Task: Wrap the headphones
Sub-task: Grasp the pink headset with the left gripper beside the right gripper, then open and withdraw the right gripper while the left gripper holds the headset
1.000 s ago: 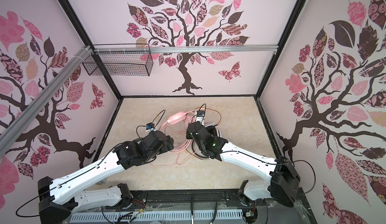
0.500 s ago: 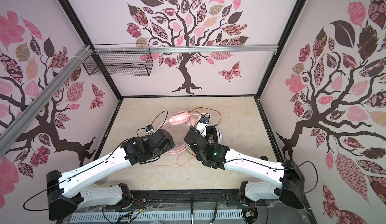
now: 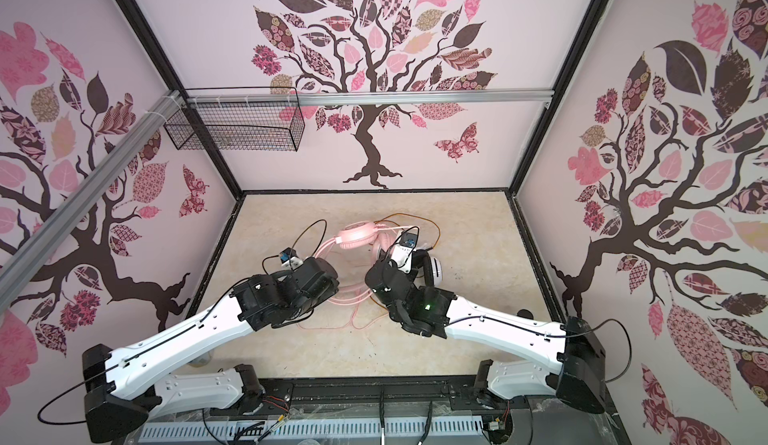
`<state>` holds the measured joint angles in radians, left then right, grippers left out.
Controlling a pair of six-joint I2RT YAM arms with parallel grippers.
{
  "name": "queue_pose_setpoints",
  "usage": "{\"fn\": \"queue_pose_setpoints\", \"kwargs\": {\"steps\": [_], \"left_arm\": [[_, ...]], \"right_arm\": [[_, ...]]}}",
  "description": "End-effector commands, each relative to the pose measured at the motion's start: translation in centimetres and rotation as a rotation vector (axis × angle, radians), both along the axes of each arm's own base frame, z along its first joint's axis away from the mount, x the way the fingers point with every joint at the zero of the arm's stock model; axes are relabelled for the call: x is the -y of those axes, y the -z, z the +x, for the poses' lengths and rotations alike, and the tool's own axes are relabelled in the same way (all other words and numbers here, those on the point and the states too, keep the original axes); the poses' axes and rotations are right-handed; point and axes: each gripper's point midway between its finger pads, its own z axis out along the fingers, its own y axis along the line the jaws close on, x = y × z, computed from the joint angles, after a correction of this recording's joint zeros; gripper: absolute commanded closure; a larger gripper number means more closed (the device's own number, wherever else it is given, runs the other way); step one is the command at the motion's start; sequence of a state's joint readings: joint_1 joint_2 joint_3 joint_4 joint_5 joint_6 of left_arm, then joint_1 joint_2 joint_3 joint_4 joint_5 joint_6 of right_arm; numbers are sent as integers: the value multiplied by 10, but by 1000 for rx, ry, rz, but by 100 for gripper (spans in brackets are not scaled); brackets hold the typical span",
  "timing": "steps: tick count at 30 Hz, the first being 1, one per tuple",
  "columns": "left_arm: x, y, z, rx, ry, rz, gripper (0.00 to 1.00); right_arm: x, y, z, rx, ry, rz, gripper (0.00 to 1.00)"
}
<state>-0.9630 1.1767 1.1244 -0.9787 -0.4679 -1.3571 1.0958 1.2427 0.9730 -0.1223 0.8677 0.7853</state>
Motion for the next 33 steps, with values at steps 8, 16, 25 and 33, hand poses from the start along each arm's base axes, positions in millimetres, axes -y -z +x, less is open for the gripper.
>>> {"fn": "queue_pose_setpoints", "kwargs": {"steps": [8, 16, 25, 33], "left_arm": [[3, -17, 6, 55, 30, 2, 85], [2, -20, 9, 103, 83, 23, 100], [-73, -50, 21, 108, 142, 165, 100], [-85, -76, 7, 131, 334, 192, 100]], "right_arm": [[5, -41, 1, 75, 49, 137, 81], [3, -54, -5, 103, -31, 129, 48], [23, -69, -47, 164, -360, -129, 5], [73, -29, -42, -25, -420, -100, 4]]}}
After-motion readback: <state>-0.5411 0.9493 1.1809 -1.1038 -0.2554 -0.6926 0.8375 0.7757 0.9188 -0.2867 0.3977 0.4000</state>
